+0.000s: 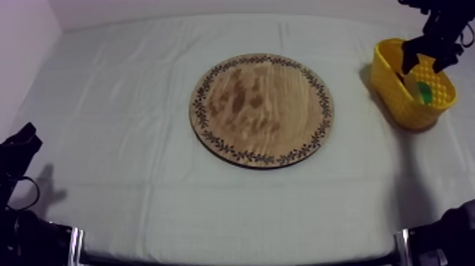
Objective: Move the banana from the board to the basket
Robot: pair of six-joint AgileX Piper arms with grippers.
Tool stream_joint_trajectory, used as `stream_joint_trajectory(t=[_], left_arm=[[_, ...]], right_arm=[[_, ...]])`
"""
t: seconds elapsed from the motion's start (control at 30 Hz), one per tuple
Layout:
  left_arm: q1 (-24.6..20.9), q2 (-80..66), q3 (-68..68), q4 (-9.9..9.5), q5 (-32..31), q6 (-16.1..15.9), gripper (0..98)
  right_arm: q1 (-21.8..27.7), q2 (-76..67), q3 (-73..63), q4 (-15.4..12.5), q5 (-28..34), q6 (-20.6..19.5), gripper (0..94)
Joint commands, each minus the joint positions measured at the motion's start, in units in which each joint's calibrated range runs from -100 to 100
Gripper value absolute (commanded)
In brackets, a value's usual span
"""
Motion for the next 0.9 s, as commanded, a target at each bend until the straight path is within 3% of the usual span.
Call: stream_joint_trajectory(t=[0.0, 0.4, 0.87], left_arm=[[0.0, 0.0, 0.0, -0.01, 0.0, 0.0, 0.1], [0.0, 0.0, 0.0, -0.01, 0.0, 0.0, 0.1], [0.0, 0.0, 0.0, -0.01, 0.0, 0.0, 0.1]], right_arm=[[0.2, -2.8, 2.0, -0.7, -1.2, 0.5, 71.4], [1.5, -19.6, 21.3, -5.7, -15.7, 3.3, 51.6], [2.1, -42.5, 44.7, -14.3, -30.4, 11.6, 36.5]])
